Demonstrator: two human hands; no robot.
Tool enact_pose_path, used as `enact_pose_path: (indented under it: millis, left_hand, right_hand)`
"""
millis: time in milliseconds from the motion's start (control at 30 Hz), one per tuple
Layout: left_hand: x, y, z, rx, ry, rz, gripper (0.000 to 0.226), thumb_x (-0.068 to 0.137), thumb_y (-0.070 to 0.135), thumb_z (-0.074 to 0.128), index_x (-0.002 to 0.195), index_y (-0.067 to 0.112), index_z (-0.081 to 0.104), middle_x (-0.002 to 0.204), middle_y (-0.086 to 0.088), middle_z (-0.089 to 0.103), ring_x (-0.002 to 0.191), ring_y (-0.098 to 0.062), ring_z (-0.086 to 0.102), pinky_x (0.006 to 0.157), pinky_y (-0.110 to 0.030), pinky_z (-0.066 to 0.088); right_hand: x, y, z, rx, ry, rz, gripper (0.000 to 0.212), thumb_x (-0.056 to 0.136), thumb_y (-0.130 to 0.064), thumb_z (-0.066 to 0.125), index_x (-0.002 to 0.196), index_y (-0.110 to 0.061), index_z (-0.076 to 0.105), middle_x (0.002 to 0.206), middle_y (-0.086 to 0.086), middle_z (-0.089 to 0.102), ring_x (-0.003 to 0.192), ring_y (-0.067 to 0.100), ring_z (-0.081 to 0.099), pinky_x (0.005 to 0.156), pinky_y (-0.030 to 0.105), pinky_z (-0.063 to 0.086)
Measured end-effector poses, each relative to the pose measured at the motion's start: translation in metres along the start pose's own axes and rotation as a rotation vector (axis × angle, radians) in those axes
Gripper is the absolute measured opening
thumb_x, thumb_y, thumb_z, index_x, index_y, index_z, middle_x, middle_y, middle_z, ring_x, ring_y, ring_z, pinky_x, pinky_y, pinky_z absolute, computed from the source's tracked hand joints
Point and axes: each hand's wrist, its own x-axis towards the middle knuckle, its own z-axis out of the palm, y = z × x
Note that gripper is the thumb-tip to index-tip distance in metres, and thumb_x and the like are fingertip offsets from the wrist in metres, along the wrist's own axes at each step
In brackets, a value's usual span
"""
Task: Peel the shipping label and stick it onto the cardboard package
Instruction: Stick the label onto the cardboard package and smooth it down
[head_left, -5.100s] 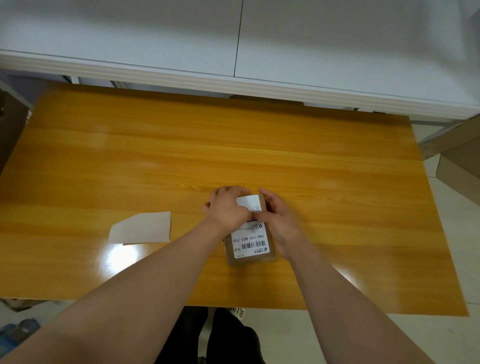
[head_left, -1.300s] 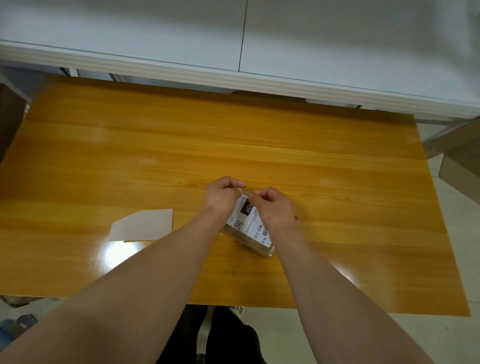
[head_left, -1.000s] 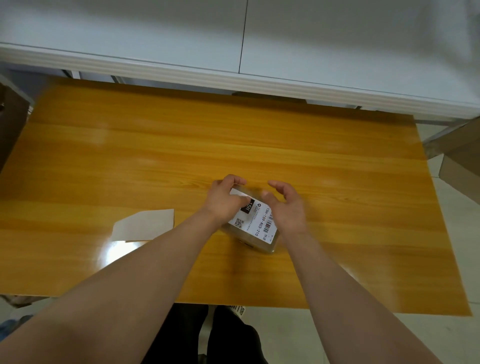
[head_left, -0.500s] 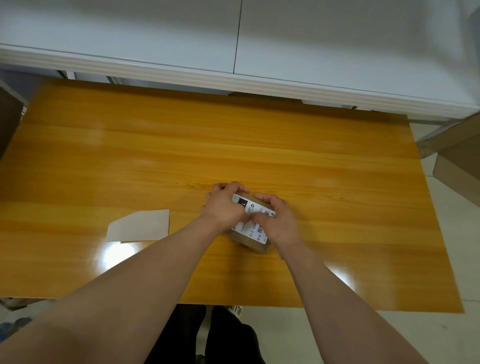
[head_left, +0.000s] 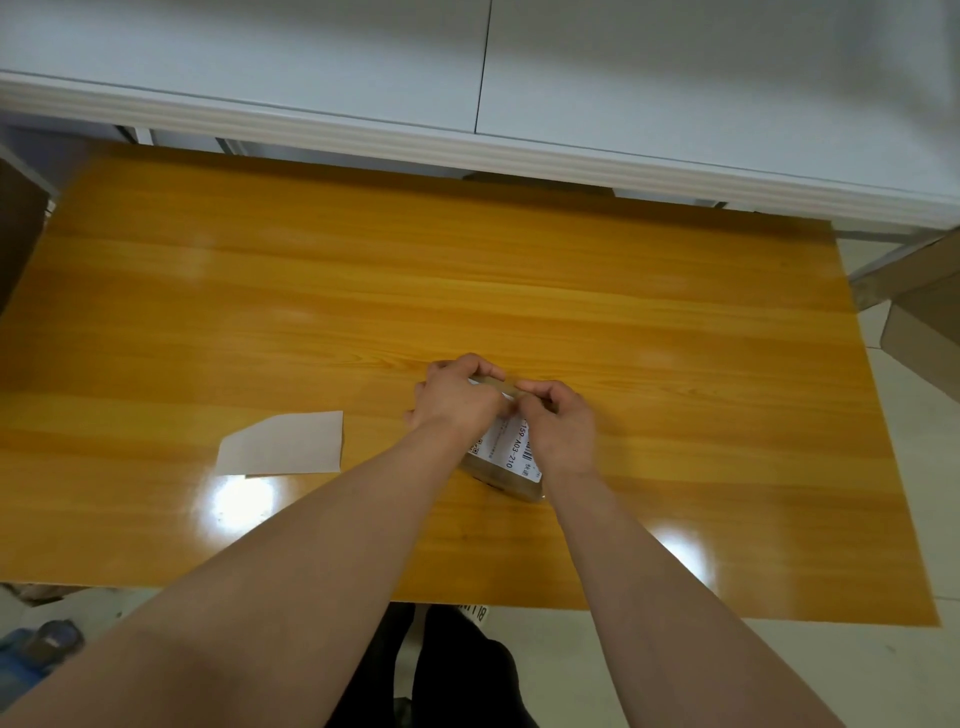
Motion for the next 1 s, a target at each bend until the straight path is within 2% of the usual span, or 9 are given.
enact_pose_path:
  millis: [100,233,300,400,467,567,633,833,1000]
  left_hand:
    - [0.000,0.002,0.001,-0.011,0.003,-0.015,0.041,0.046,0.032,0.071,0.079,0.055,0.064,0.117,0.011,0.059,0.113,-0.023,0.057,0.099,-0.052,0.045]
    - [-0.001,0.002,0.002,-0.019,0.026,-0.019,0.029,0.047,0.038,0.068,0.075,0.046,0.067,0.117,0.012,0.060,0.113,-0.022,0.057,0.100,-0.051,0.044]
    - [0.002,0.000,0.004,-0.039,0.024,0.005,0.025,0.051,0.049,0.068,0.075,0.050,0.066,0.113,0.011,0.063,0.114,-0.023,0.057,0.100,-0.052,0.045]
    - [0.004,-0.002,0.001,-0.035,-0.034,0.030,0.024,0.057,0.059,0.071,0.079,0.050,0.065,0.116,0.009,0.059,0.121,-0.024,0.051,0.103,-0.051,0.043]
    - [0.001,-0.002,-0.005,0.046,-0.094,0.064,0.032,0.066,0.055,0.075,0.095,0.050,0.063,0.129,0.006,0.048,0.131,-0.027,0.039,0.110,-0.051,0.036]
    - [-0.006,-0.004,-0.011,0.337,-0.075,0.187,0.074,0.070,0.053,0.078,0.135,0.054,0.043,0.154,0.003,0.027,0.143,-0.031,0.025,0.115,-0.051,0.022]
    - [-0.011,-0.006,-0.009,0.451,-0.053,0.271,0.086,0.068,0.054,0.078,0.141,0.055,0.035,0.159,0.003,0.019,0.145,-0.031,0.020,0.115,-0.053,0.018]
    - [-0.011,-0.013,0.005,0.441,-0.092,0.309,0.070,0.070,0.040,0.079,0.133,0.048,0.049,0.159,0.004,0.016,0.144,-0.030,0.019,0.113,-0.051,0.023]
    - [-0.011,-0.011,0.005,0.386,-0.071,0.276,0.062,0.067,0.033,0.080,0.123,0.047,0.056,0.155,0.008,0.021,0.142,-0.029,0.024,0.109,-0.050,0.027]
  right_hand:
    - [0.002,0.003,0.001,-0.037,0.024,-0.021,0.026,0.060,-0.058,0.051,0.080,-0.059,0.067,0.102,-0.004,0.073,0.086,0.024,0.067,0.083,0.051,0.056]
    - [0.004,0.005,0.000,-0.083,0.031,-0.051,0.021,0.067,-0.063,0.050,0.079,-0.057,0.066,0.101,-0.004,0.072,0.093,0.023,0.069,0.084,0.052,0.058]
    - [-0.002,0.000,-0.005,-0.091,0.004,-0.060,0.020,0.081,-0.059,0.053,0.081,-0.048,0.069,0.100,0.001,0.073,0.089,0.024,0.069,0.077,0.047,0.058]
    - [-0.007,-0.009,-0.021,0.048,-0.087,0.026,0.020,0.100,-0.039,0.053,0.101,-0.034,0.072,0.108,0.010,0.073,0.086,0.022,0.067,0.073,0.044,0.056]
    - [-0.008,-0.011,-0.036,0.138,-0.130,0.055,0.022,0.102,-0.026,0.053,0.118,-0.030,0.068,0.115,0.006,0.069,0.089,0.017,0.066,0.070,0.034,0.055]
    - [-0.012,-0.007,-0.052,0.155,-0.202,0.046,0.033,0.100,-0.015,0.056,0.132,-0.026,0.061,0.119,-0.002,0.066,0.093,0.009,0.064,0.071,0.022,0.049]
    - [-0.016,-0.002,-0.056,0.142,-0.249,0.031,0.040,0.097,-0.009,0.059,0.134,-0.025,0.060,0.126,-0.002,0.064,0.100,0.007,0.063,0.076,0.021,0.048]
    - [-0.022,0.004,-0.051,0.072,-0.297,0.025,0.055,0.087,0.000,0.069,0.131,-0.031,0.059,0.117,-0.008,0.064,0.106,0.014,0.061,0.089,0.032,0.055]
    - [-0.021,0.001,-0.048,0.050,-0.239,0.001,0.050,0.088,0.002,0.064,0.128,-0.027,0.061,0.104,-0.012,0.063,0.089,0.008,0.062,0.070,0.021,0.052]
